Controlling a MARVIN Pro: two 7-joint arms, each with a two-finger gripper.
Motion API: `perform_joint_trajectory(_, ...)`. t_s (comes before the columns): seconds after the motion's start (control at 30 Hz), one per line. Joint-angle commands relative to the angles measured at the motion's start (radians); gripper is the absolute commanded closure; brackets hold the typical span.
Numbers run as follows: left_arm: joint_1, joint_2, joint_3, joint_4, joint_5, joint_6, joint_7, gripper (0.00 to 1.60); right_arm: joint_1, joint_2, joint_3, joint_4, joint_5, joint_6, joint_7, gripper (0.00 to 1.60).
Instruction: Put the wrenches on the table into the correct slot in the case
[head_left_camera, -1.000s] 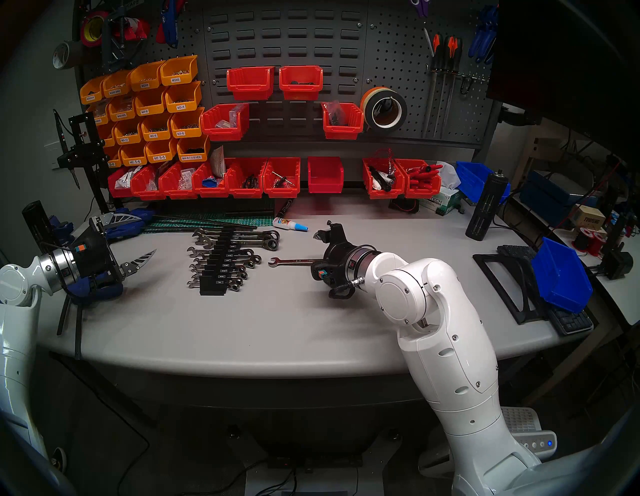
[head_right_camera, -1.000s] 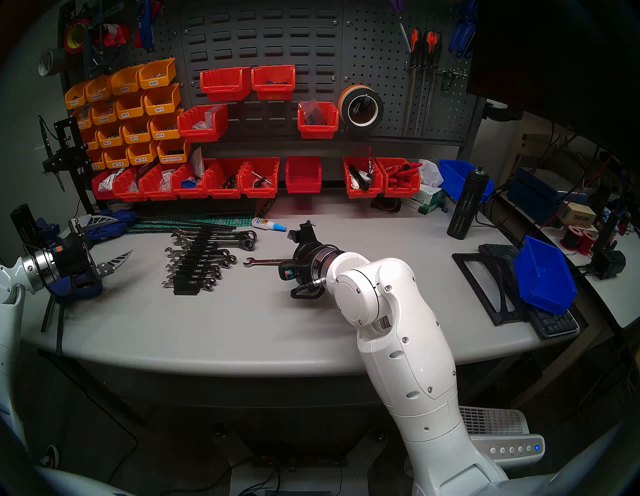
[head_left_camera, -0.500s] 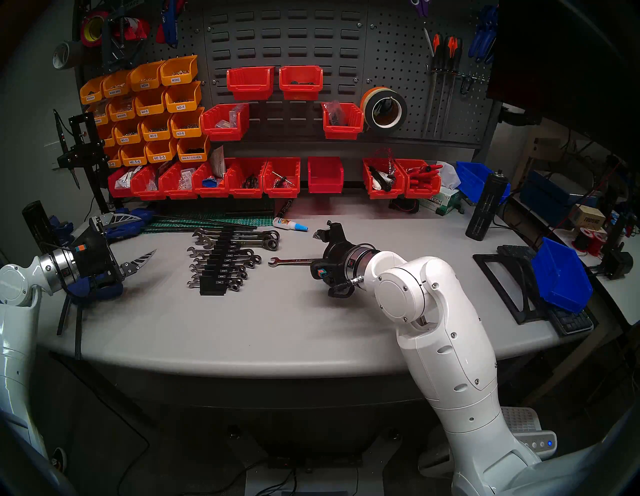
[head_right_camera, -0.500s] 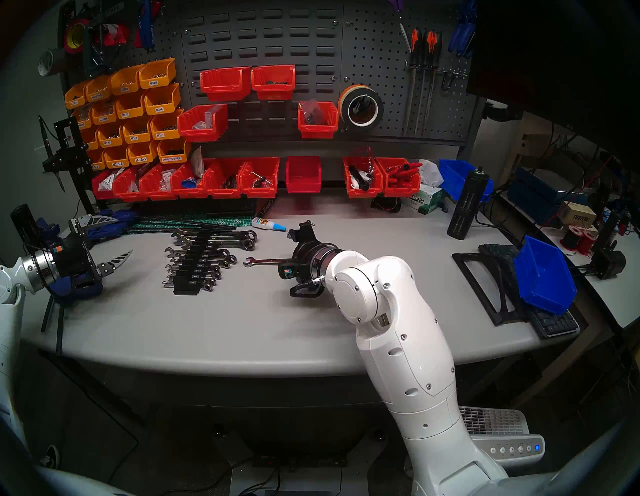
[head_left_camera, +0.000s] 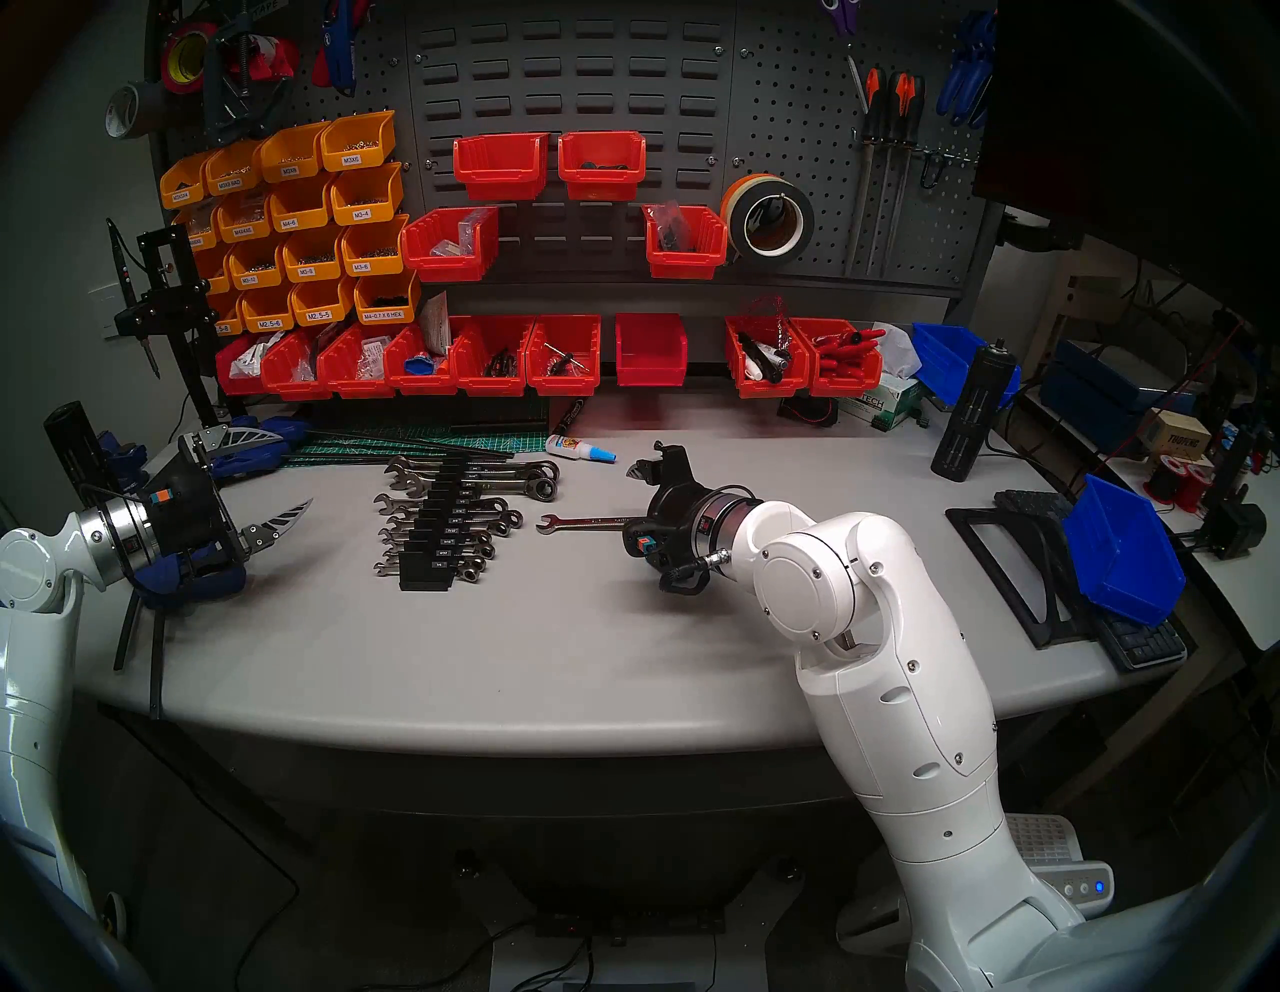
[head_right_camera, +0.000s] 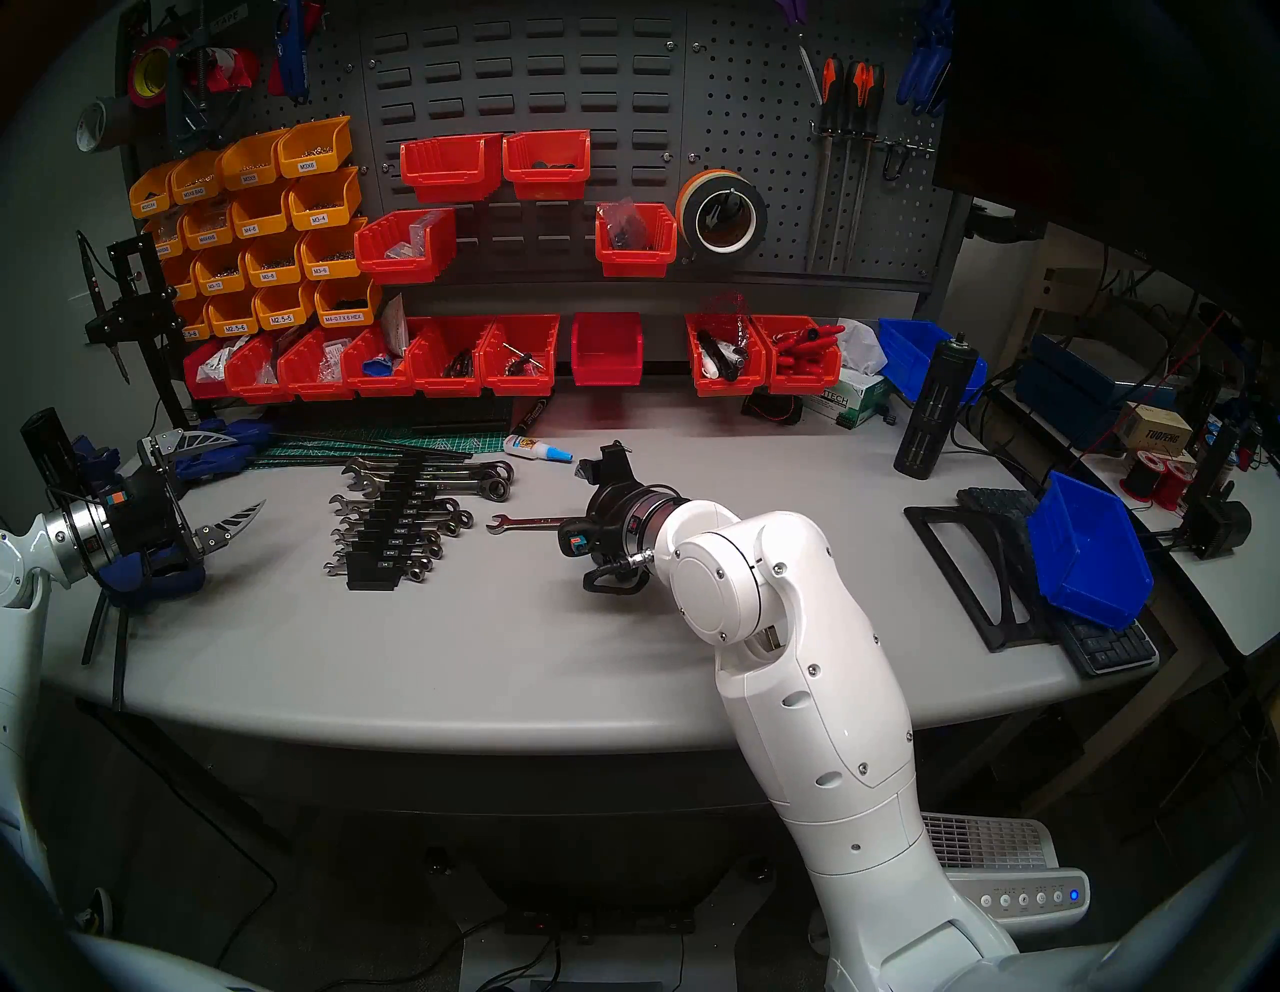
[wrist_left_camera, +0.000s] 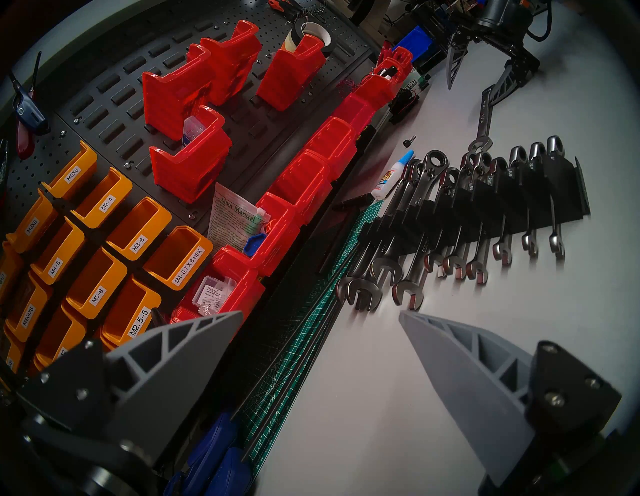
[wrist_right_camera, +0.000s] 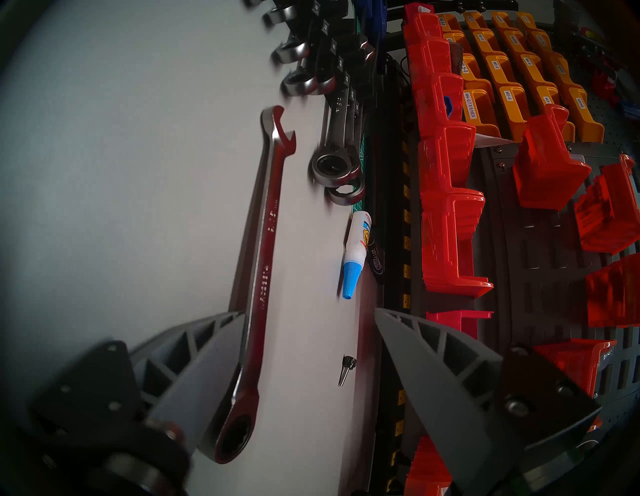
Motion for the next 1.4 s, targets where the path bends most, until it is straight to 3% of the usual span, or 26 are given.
perform_joint_trajectory(0.0,-0.021,0.013,-0.018,-0.012,-0.012,0.001,0.006,0.0,-0.043,0.021,-0.008,0.055,0.006,0.0,0.041,0.45)
perform_joint_trajectory(0.03,-0.021,0.013,-0.018,-0.012,-0.012,0.001,0.006,0.0,-0.042,0.023,-0.009,0.056,0.009,-0.001,0.041,0.62)
perform_joint_trajectory(0.17,-0.021,0.013,-0.018,-0.012,-0.012,0.0,0.006,0.0,-0.041,0.026,-0.01,0.058,0.015,-0.002,0.042,0.79)
perform_joint_trajectory(0.6,-0.021,0.013,-0.018,-0.012,-0.012,0.0,0.006,0.0,-0.029,0.043,-0.019,0.062,0.039,-0.008,0.052,0.55)
perform_joint_trajectory(0.63,-0.021,0.013,-0.018,-0.012,-0.012,0.0,0.006,0.0,-0.028,0.046,-0.02,0.063,0.043,-0.009,0.052,0.1)
perform_joint_trajectory(0.67,-0.021,0.013,-0.018,-0.012,-0.012,0.0,0.006,0.0,-0.028,0.046,-0.02,0.063,0.043,-0.009,0.052,0.1)
perform_joint_trajectory(0.7,-0.021,0.013,-0.018,-0.012,-0.012,0.0,0.006,0.0,-0.027,0.047,-0.021,0.063,0.044,-0.01,0.052,0.0)
perform_joint_trajectory(1.37,-0.021,0.013,-0.018,-0.012,-0.011,0.0,0.006,0.0,0.006,0.041,-0.042,0.116,0.039,-0.01,0.017,0.0)
